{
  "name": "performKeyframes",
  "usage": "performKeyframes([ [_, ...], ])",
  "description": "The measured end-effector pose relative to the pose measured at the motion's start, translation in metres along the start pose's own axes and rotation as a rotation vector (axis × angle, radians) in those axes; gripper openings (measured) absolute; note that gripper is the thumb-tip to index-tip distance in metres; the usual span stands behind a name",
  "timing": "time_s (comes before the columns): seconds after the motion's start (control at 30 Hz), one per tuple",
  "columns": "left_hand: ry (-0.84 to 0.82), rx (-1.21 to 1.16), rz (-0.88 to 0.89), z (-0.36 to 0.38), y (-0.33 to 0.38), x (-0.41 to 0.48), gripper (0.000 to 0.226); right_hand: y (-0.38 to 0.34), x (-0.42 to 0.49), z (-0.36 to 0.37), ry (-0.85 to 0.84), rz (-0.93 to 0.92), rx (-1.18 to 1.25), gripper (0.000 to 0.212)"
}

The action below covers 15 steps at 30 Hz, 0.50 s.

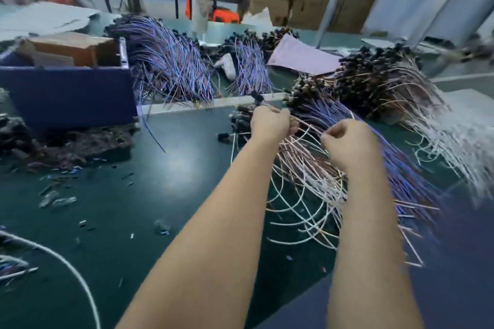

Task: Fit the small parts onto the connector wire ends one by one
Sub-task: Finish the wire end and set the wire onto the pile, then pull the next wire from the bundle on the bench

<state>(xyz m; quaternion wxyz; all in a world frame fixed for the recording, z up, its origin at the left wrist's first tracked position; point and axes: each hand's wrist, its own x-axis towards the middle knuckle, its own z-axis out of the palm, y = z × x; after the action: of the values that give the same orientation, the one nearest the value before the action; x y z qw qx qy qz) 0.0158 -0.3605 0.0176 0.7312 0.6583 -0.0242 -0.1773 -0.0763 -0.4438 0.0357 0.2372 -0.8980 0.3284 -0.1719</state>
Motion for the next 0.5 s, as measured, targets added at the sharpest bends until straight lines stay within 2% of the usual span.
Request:
performKeyframes([
  [0.07,0.015,0.266,0.003,0.005,-0.023,0.009,0.028,0.014,0.004,0.031,-0.046,0.081,-0.021,0.014],
  [0.1,0.03,0.347,0.012,0.006,-0.032,0.011,0.026,0.018,0.005,0.044,-0.056,0.122,-0.019,0.016],
  [0.17,0.051,0.405,0.039,0.003,-0.041,0.012,0.016,0.024,0.006,0.059,-0.029,0.188,-0.008,0.017],
  [0.3,0.097,0.644,0.151,-0.004,-0.039,0.009,0.021,0.018,0.008,0.063,0.065,0.193,-0.011,0.011],
  [0.43,0.082,0.535,0.237,-0.02,-0.019,-0.005,0.022,-0.013,-0.005,0.061,0.206,0.002,0.136,0.017],
  [0.5,0.135,0.374,0.295,-0.038,-0.002,-0.014,0.021,-0.039,-0.015,0.062,0.152,-0.126,0.275,0.017],
])
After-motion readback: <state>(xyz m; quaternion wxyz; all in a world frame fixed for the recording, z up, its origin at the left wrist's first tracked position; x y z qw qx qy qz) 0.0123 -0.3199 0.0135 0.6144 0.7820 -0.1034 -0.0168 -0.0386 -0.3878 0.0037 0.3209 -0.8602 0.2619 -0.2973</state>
